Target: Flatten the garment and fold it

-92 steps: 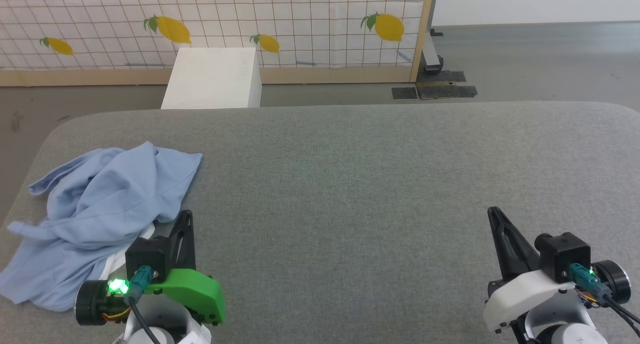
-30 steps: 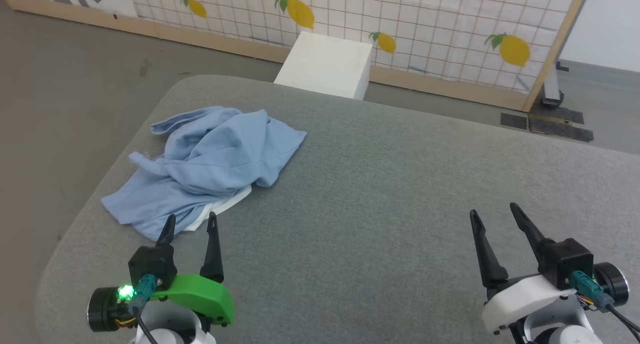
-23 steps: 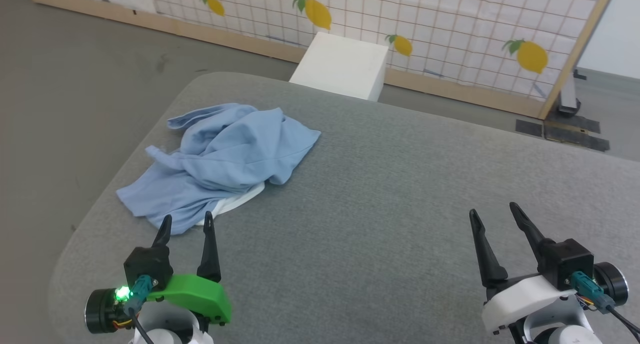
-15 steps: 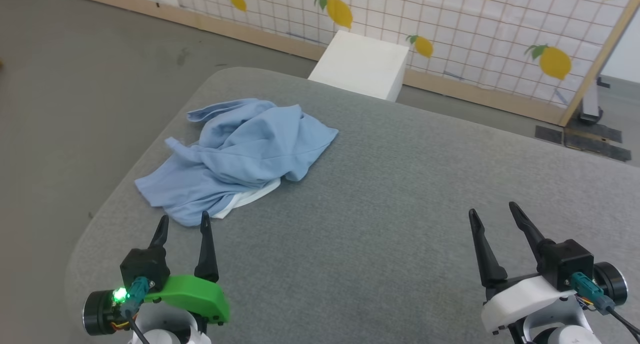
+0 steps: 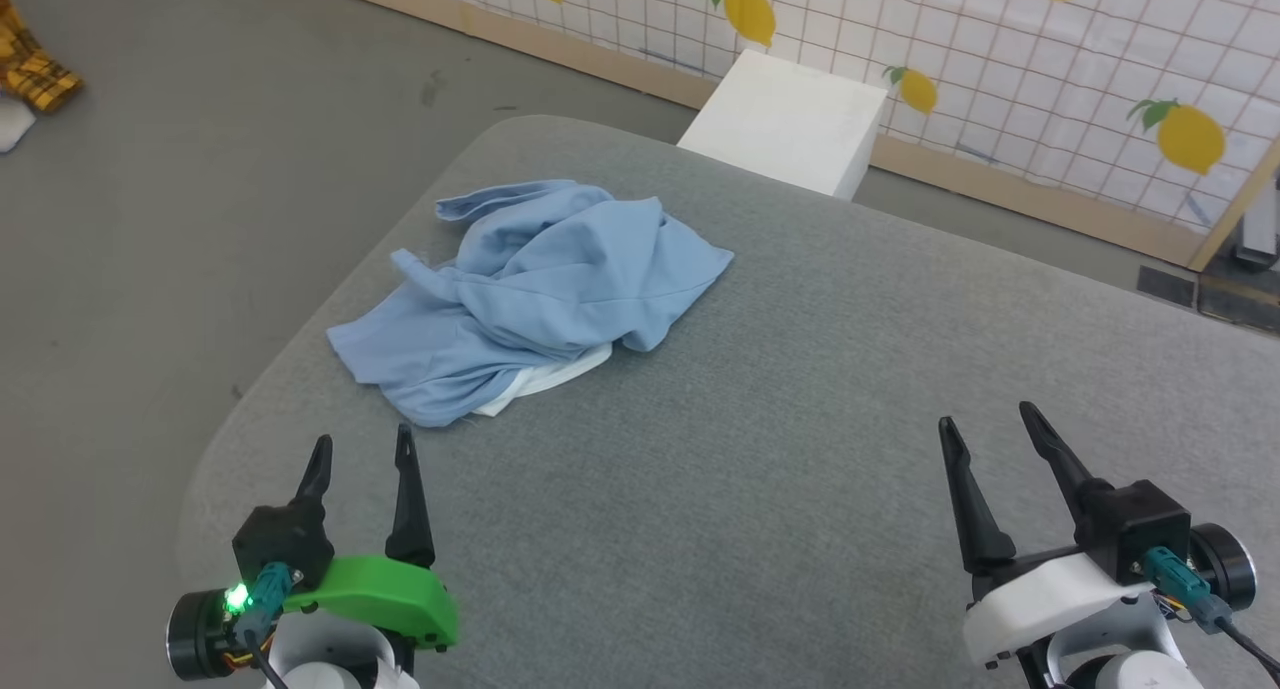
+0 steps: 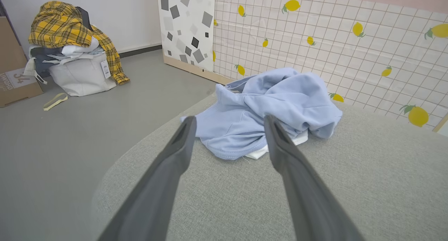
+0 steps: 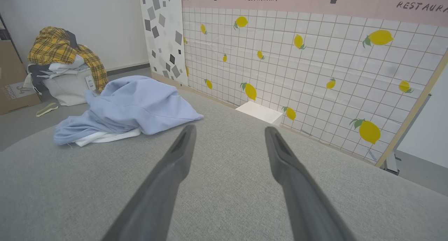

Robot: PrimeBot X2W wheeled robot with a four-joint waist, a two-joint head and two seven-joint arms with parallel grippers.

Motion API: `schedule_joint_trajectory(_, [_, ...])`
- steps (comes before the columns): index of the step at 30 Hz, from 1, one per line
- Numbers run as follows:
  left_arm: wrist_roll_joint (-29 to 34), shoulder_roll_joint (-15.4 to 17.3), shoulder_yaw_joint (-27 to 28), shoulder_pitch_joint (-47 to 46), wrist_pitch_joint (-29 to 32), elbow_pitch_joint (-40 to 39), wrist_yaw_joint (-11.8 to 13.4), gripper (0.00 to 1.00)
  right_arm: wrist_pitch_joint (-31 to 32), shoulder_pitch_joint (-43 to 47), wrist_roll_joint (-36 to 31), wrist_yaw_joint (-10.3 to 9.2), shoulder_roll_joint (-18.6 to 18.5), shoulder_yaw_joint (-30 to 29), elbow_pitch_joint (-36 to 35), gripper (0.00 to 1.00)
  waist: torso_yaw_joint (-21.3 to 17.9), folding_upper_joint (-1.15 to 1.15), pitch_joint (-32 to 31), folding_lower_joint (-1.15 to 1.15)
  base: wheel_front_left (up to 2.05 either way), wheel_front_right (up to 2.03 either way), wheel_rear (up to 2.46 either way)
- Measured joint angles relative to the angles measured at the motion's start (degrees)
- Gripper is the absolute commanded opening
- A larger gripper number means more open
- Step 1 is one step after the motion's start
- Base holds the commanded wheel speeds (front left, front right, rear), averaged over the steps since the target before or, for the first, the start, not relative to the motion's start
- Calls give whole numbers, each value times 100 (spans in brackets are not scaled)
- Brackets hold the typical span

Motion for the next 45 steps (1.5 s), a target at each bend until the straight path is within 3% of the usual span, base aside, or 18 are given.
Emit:
schedule_joint_trajectory(31, [-530,207,-212,-32,-303,215,287,100,-221,-103,92,-1,2,5,7,100,749,0,108,0,0,0,0])
schedule_joint_trajectory(40, [-1171,393,-22,-1424,-29,773,86,100,-153,-513,-73,0,4,102,-211,100,627,0,602,0,0,0,0])
schedule_joint_trajectory(45, [-1585,587,238,-2458,495,1280,-76,100,-94,-811,-200,-1,4,146,-343,100,371,0,1045,0,0,0,0])
